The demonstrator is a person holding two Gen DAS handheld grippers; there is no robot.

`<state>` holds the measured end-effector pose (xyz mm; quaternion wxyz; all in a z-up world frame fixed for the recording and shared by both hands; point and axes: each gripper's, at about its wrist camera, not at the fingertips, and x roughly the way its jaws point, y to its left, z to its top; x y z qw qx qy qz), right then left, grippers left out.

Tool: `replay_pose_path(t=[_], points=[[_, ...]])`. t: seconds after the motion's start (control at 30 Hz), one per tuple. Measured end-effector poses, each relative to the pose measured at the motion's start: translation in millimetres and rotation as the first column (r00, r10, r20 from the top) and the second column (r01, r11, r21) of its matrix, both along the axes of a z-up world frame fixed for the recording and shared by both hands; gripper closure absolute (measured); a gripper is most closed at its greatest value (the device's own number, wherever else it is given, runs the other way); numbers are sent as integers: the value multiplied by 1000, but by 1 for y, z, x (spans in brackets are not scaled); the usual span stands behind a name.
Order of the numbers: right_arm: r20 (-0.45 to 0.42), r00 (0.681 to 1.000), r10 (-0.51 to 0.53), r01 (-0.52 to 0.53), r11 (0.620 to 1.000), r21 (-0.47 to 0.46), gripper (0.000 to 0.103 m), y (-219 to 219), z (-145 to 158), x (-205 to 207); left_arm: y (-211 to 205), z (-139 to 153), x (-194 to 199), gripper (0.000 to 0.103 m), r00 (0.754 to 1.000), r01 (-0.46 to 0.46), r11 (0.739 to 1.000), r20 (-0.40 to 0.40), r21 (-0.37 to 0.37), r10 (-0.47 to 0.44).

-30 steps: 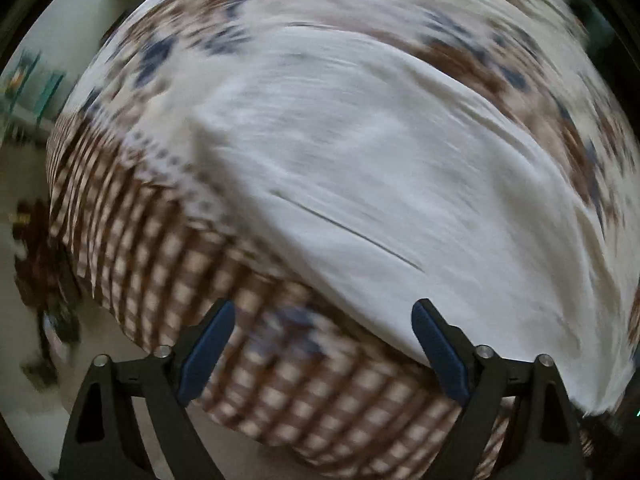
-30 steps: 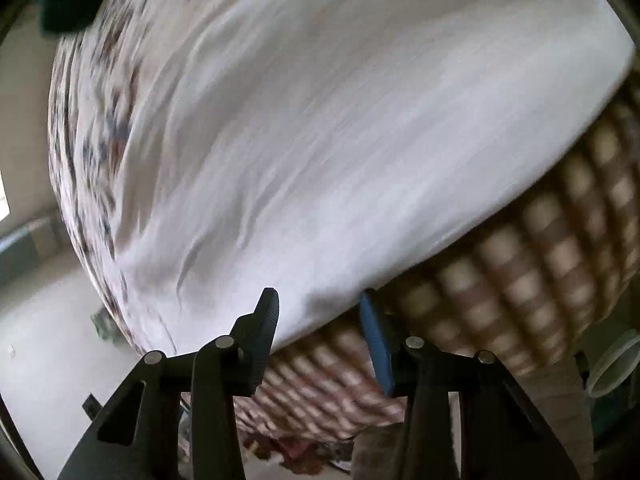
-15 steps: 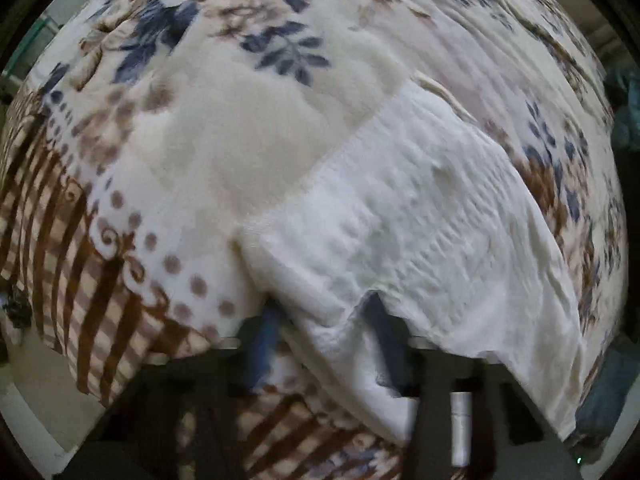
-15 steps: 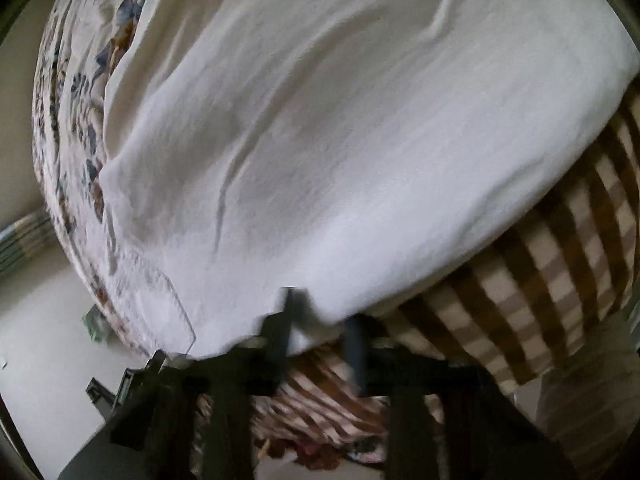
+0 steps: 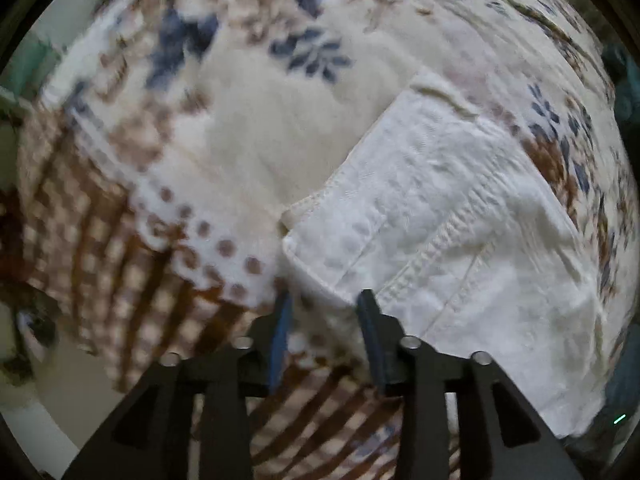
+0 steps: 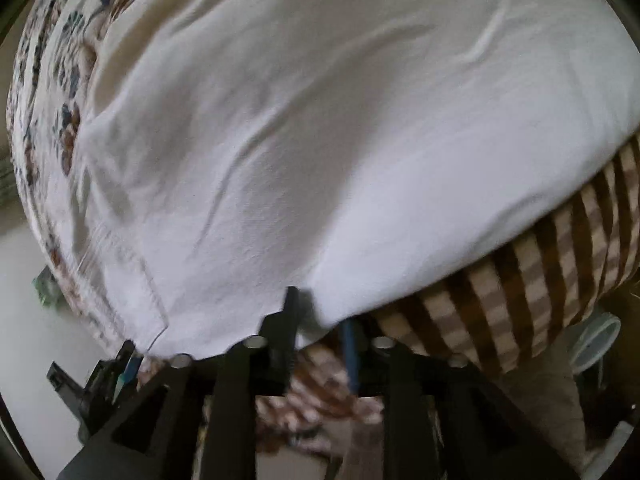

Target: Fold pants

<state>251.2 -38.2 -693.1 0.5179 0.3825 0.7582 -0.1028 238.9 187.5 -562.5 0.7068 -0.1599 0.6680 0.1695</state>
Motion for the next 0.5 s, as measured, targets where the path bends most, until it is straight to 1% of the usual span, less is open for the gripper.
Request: replay_pose_path(t=[0.07,0.1,0.13,0.17,0.2,0.23,0.3,0.33,0.37,0.4,0.43,0.5], points=[[36,997,62,-62,998,11,57,-3,21,15,-15,17,-3,58,999,49,997,3,68,-49],[56,994,96,-97,995,20,52,-2,30,24,-26,24,-1,49,997,77,994,11,74,-78],[84,988,130,-133,991,27,52,-3,40,34,-38,29,2,39,994,104,992,30,76,-106],[117,977,176,-179,984,20,51,-4,50,49,-50,33,9,34,991,121,989,44,82,-125],[147,964,220,-223,975,-1,51,-2,58,66,-65,36,23,26,985,152,984,67,92,-158],[189,941,280,-277,960,-41,51,-3,66,90,-87,35,34,23,974,201,974,86,102,-210],[234,902,364,-348,931,-106,51,-3,72,128,-111,30,72,23,961,253,964,97,81,-260],[255,882,396,-377,918,-121,51,-3,71,152,-123,24,88,23,955,274,959,100,69,-280],[271,862,427,-412,904,-112,51,-3,66,174,-138,21,97,23,949,294,954,97,66,-299],[278,850,447,-441,893,-88,51,-6,61,188,-151,13,110,23,940,321,944,95,73,-327],[277,839,469,-474,879,-55,51,-7,51,204,-168,13,120,23,936,334,939,92,84,-341],[255,812,525,-557,828,68,51,-5,22,226,-177,0,139,23,929,356,931,77,87,-362]])
